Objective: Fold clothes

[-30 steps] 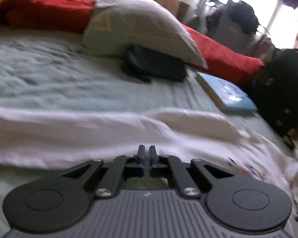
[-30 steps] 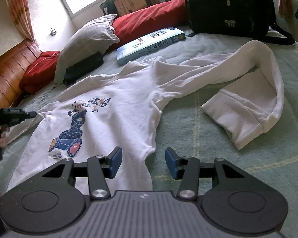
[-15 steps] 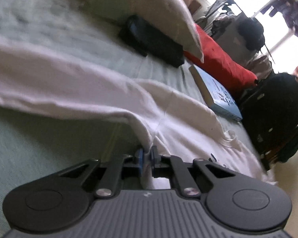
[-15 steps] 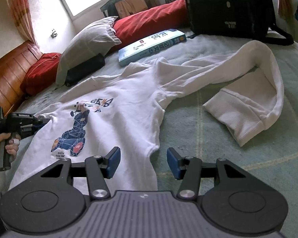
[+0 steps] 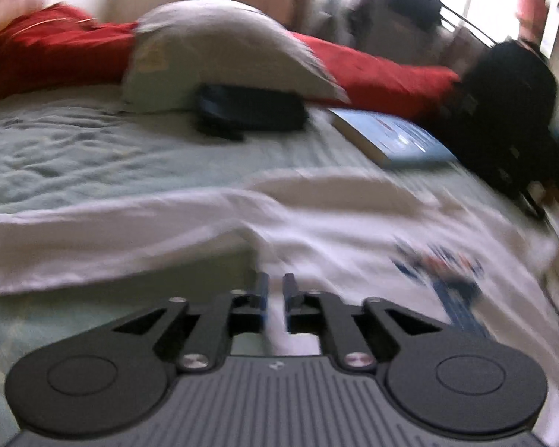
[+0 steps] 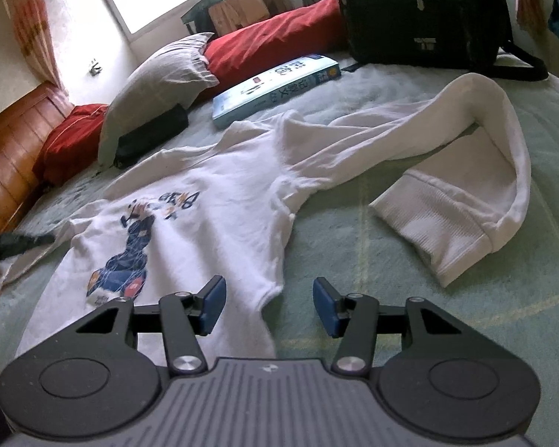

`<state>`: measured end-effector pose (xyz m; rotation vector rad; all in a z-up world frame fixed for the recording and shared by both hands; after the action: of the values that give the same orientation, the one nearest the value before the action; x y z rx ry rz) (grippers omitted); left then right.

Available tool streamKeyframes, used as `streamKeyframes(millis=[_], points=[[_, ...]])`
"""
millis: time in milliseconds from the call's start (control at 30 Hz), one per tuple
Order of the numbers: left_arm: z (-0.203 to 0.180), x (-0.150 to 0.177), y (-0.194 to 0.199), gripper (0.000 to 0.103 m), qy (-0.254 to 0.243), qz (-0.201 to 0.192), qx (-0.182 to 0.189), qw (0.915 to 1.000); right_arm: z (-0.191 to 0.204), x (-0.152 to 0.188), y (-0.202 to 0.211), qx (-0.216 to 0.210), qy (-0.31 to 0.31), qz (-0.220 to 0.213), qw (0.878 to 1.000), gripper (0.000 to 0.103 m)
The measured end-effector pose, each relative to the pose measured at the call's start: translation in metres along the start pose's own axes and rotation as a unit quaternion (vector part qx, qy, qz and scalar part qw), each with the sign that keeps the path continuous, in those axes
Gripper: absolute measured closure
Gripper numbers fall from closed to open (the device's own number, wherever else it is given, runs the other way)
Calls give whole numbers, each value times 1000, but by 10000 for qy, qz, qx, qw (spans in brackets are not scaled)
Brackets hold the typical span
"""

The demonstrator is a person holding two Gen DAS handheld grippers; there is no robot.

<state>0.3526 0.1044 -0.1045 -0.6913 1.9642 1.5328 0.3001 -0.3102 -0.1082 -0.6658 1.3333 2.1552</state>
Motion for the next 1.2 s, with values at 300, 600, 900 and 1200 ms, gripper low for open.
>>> streamKeyframes(millis=[300, 600, 900, 1200], points=[[-90, 55, 25, 61, -1700, 71, 29, 9854, -20, -40, -55, -545, -683, 249, 9959, 51], [-86, 55, 44, 54, -1934, 86, -256, 9807, -19, -73, -66, 158, 109, 114, 9998, 91], [-94, 101, 77, 45, -2548, 202, -261, 9664, 64, -1, 20, -144, 1744, 327, 9840, 66], [-110, 151, 124, 45, -2438, -66, -34, 9698, 89, 109, 48, 44, 2353, 381, 9712, 66]])
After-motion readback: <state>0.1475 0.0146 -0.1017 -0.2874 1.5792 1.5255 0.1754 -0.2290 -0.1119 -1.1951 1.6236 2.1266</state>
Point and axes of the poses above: each gripper's, at about its wrist camera, not at the fingertips, and y roughly against the way its jaws point, z to its left, x to its underside, the point moved 9 cm from there along -y, roughly the way its jaws point, and after that the axes turned 2 degrees about z, right-handed, at the moved point
